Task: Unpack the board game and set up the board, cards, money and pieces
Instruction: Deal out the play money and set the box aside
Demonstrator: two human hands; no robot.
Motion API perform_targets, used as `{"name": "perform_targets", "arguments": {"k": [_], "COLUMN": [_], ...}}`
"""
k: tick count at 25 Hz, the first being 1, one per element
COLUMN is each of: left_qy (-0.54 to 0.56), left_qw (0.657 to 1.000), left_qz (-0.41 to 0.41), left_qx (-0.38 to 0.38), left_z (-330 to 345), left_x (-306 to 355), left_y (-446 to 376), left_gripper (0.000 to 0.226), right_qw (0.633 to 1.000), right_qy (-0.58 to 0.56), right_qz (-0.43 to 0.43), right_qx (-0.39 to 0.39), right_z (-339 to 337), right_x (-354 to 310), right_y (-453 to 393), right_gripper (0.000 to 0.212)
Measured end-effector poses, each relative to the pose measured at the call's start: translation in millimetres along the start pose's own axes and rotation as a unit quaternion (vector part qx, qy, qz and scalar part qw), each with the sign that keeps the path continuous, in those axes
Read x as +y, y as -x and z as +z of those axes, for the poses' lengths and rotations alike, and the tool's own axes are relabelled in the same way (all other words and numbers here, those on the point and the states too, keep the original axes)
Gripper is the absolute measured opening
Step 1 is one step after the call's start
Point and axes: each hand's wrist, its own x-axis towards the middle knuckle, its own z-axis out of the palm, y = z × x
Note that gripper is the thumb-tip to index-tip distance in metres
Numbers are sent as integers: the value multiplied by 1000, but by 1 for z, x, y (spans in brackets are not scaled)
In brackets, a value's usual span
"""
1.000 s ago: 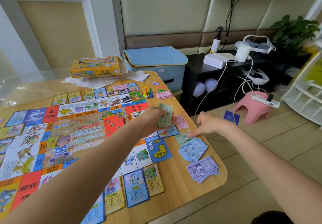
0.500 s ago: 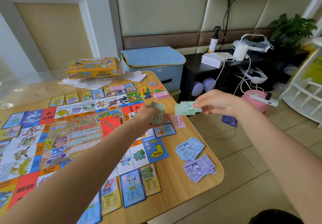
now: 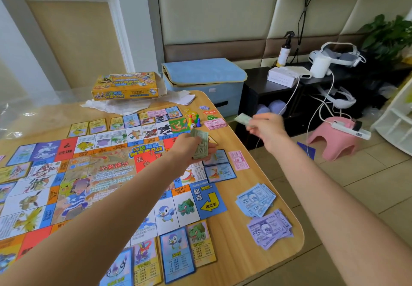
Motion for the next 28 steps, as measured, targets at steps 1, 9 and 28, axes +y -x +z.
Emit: {"name": "perform_targets", "arguments": {"k": [1, 9, 28], "left_qy": [-1, -1, -171], "left_qw": [1000, 999, 984], "left_qz": [1, -17, 29], "left_qx": [-3, -37, -47], "left_z": [-1, 20, 116], "left_x": [1, 5, -3], "left_y": [-1, 6, -19], "left_gripper": [17, 22, 28], "right_qw": [999, 979, 972], "right_qy": [-37, 26, -12], "right_qz": [-17, -47, -47], "right_qx": [3, -199, -230], "right_z": [-7, -7, -72], "right_x": [-4, -13, 38], "right_y": [-3, 26, 1], "right_gripper": [22, 16, 4]}}
